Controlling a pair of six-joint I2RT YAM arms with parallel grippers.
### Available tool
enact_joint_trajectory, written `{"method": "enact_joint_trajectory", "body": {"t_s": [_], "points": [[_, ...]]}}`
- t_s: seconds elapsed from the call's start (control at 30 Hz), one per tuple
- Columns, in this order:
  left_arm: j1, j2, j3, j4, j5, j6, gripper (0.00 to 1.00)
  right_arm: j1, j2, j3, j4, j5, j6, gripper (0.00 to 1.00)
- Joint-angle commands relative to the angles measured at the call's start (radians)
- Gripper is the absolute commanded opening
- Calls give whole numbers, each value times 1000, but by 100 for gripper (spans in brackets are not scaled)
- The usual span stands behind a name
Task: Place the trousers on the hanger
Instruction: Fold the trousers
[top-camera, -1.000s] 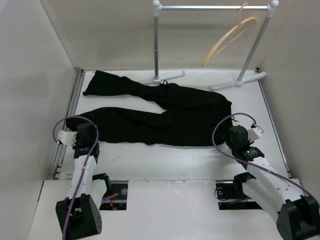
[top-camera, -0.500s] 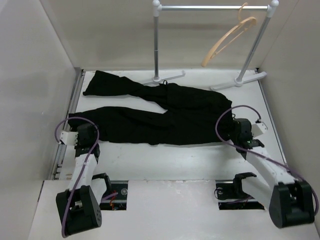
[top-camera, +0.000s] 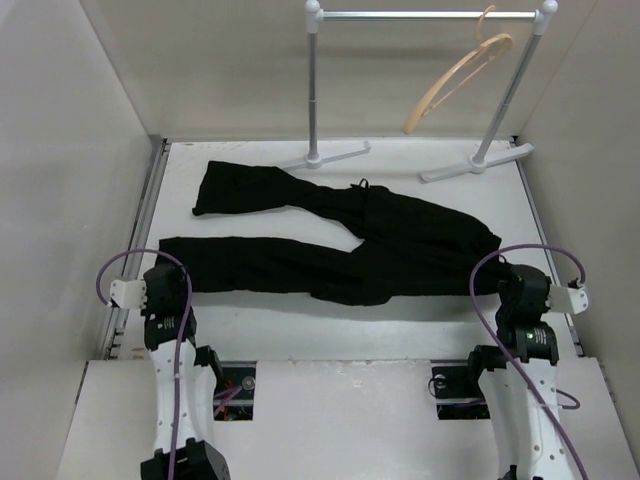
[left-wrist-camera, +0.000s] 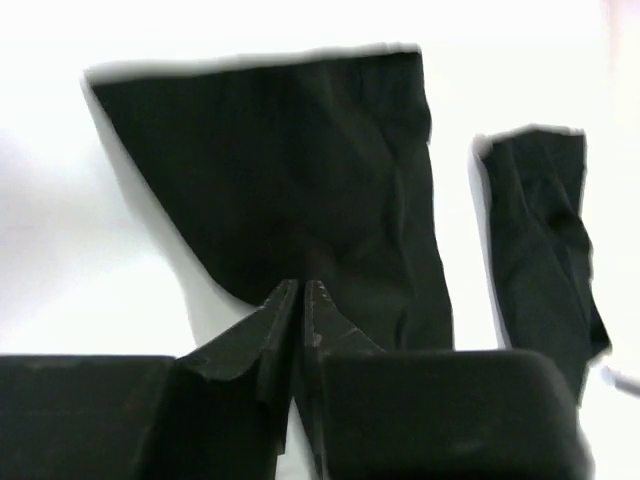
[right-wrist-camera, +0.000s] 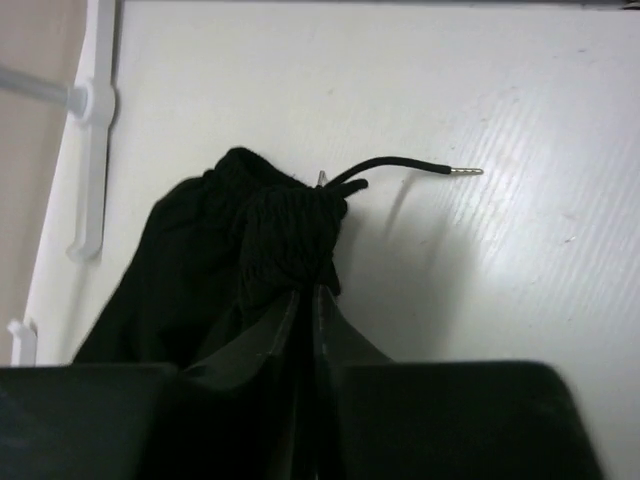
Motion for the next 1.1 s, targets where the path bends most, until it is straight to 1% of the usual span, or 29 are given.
{"method": "enact_joint_trajectory", "body": {"t_s": [0.0,0.03,0.1,0.13,0.17,0.23,0.3,0.33,0.37,0.4,0.43,0.47,0.5,0.53,0.57,0.63,0.7,0.77,0.87,1.07], "points": [[25,-43,72,-161,-88,42,12,-15,5,4,-24,71,-17,23],[22,-58,78,-178,-109,51,20,-10,9,7,-23,73,-17,36],[14,-95,106,-200,-142,69,42,11,-3,14,-3,78,-37,60],[10,-114,132,-208,-152,81,51,21,-18,23,11,85,-59,67],[3,-132,164,-211,-163,92,57,27,-32,36,20,96,-80,72],[-16,-151,239,-208,-171,100,60,36,-44,75,31,99,-106,80],[-65,-113,293,-138,-137,94,60,51,-31,113,57,98,-128,85],[-113,-61,310,-75,-107,97,60,68,-14,122,84,88,-141,84],[-165,13,327,-9,-79,100,59,96,5,132,110,69,-148,80],[-220,100,346,46,-58,106,56,143,28,133,152,35,-160,73],[-272,192,372,96,-41,115,55,203,61,130,199,3,-174,63],[-321,295,400,149,-28,136,53,270,100,127,244,-19,-195,49],[-349,393,431,194,-25,158,50,345,141,123,284,-30,-204,33],[-363,491,472,222,-13,173,50,423,184,115,327,-34,-218,20],[-368,585,518,234,5,183,50,497,233,112,359,-31,-230,14],[-350,719,584,257,33,186,52,606,319,115,396,-16,-270,13],[-310,857,658,257,64,183,55,692,390,121,416,8,-303,17],[-273,958,701,269,77,163,58,754,433,115,434,34,-318,21],[-245,1081,762,282,91,154,60,791,462,89,463,29,-329,28],[-211,1239,842,303,107,126,60,795,465,41,508,-25,-327,33]]}}
